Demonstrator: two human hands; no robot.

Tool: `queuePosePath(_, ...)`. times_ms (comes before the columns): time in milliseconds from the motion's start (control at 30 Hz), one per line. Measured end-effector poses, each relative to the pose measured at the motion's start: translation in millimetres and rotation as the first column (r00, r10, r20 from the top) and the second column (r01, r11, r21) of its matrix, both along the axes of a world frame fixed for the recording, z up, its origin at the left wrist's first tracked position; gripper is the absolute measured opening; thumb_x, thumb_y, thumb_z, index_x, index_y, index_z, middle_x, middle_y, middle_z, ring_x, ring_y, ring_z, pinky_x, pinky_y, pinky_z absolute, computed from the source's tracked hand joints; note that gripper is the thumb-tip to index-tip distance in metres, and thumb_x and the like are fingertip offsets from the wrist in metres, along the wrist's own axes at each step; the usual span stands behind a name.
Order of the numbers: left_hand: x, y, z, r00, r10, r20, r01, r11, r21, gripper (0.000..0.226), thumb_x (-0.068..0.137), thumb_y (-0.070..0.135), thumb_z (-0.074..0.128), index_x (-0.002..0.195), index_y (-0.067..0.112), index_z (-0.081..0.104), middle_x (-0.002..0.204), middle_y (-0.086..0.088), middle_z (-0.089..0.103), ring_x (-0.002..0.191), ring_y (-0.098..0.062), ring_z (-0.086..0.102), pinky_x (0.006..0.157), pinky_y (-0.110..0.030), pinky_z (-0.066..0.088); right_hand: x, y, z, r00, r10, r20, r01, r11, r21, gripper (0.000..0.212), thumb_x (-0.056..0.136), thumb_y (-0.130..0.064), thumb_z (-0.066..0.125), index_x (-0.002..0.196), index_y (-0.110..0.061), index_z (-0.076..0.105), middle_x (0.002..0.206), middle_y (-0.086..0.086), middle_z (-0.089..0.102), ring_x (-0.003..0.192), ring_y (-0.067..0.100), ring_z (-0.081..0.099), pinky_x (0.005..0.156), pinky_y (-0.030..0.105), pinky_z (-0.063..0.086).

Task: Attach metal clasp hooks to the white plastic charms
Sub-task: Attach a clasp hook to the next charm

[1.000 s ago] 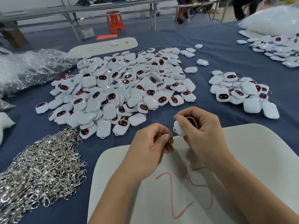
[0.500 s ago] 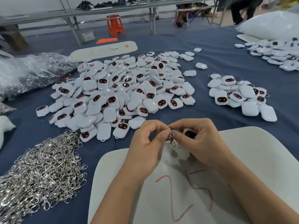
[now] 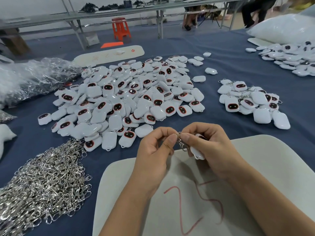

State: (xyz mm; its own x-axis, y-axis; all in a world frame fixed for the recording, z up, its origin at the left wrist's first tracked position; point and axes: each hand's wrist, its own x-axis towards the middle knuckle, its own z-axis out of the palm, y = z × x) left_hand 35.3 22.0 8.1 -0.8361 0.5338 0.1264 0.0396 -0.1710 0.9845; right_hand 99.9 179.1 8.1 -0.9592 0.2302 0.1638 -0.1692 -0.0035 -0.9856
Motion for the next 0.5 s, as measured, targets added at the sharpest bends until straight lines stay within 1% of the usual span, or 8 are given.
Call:
queuePosePath(67,-0.2,-0.6,-0.2,0.999,0.011,-0.038,-0.012,1.000,-0.028,0.013,0.090,0.026,0.064,0.088,0.034,0.074,0.079,0.012,0.066,0.071,-0.006,0.053,0.067,-0.020,0.049,0.1,0.0,0.1,1.000,0.002,-0.005,-0.002,1.000,0.001,0.016,0.091,-0.022,0.075,0.080,-0.011,0.072,0.065,0.003,0.062,0.057,0.011,0.053,0.053,0.020,0.044)
queuePosePath(133,-1.0,-2.0,0.3,0.999,-0.004,-0.035,0.003,1.000,-0.024,0.013,0.090,0.025,0.064,0.088,0.032,0.075,0.078,0.010,0.066,0.070,-0.006,0.054,0.066,-0.019,0.049,0.2,-0.5,0.3,1.000,0.000,-0.006,0.000,1.000,0.019,0.014,0.091,-0.022,0.074,0.083,-0.011,0.073,0.065,0.002,0.062,0.055,0.009,0.053,0.053,0.020,0.045)
queuePosePath(200,-2.7,-3.6,0.7,0.999,-0.023,-0.027,0.023,1.000,-0.015,0.015,0.089,0.022,0.065,0.087,0.031,0.076,0.077,0.009,0.066,0.069,-0.006,0.054,0.064,-0.018,0.048,-0.2,-1.1,0.3,1.000,0.004,-0.005,-0.004,0.999,0.039,0.010,0.092,-0.021,0.073,0.085,-0.013,0.074,0.067,0.003,0.062,0.057,0.011,0.053,0.053,0.020,0.045)
queuePosePath(267,-4.3,-5.3,0.8,0.998,-0.033,-0.052,0.032,0.999,-0.022,0.015,0.089,0.021,0.066,0.087,0.031,0.076,0.078,0.008,0.066,0.070,-0.007,0.054,0.066,-0.019,0.048,-0.2,-1.0,0.8,1.000,0.010,-0.003,-0.010,0.999,0.052,0.008,0.092,-0.020,0.073,0.086,-0.015,0.074,0.068,0.006,0.061,0.060,0.016,0.052,0.054,0.022,0.045)
queuePosePath(367,-6.3,-8.3,1.3,0.994,-0.040,-0.104,0.035,0.998,-0.045,0.013,0.089,0.021,0.067,0.087,0.031,0.075,0.079,0.006,0.067,0.070,-0.009,0.054,0.068,-0.020,0.049,0.2,-0.6,2.1,1.000,0.010,-0.007,-0.010,0.997,0.074,0.008,0.091,-0.020,0.073,0.085,-0.016,0.074,0.067,0.007,0.060,0.060,0.017,0.051,0.054,0.023,0.045)
queuePosePath(433,-7.3,-9.6,1.9,0.992,-0.041,-0.123,0.035,0.998,-0.056,0.012,0.089,0.021,0.068,0.087,0.030,0.075,0.079,0.008,0.067,0.069,-0.009,0.055,0.068,-0.020,0.049,0.7,-1.1,2.9,1.000,0.004,-0.017,-0.002,0.996,0.085,0.008,0.091,-0.020,0.074,0.084,-0.017,0.074,0.067,0.013,0.058,0.061,0.020,0.051,0.055,0.025,0.046)
queuePosePath(500,-7.9,-10.2,2.8,0.990,-0.041,-0.133,0.032,0.997,-0.067,0.012,0.089,0.021,0.068,0.087,0.030,0.075,0.077,0.009,0.067,0.069,-0.007,0.055,0.067,-0.018,0.048,0.8,-1.5,3.1,1.000,-0.001,-0.031,0.005,0.995,0.102,0.009,0.092,-0.016,0.075,0.083,-0.016,0.074,0.069,0.022,0.058,0.060,0.022,0.051,0.054,0.026,0.046)
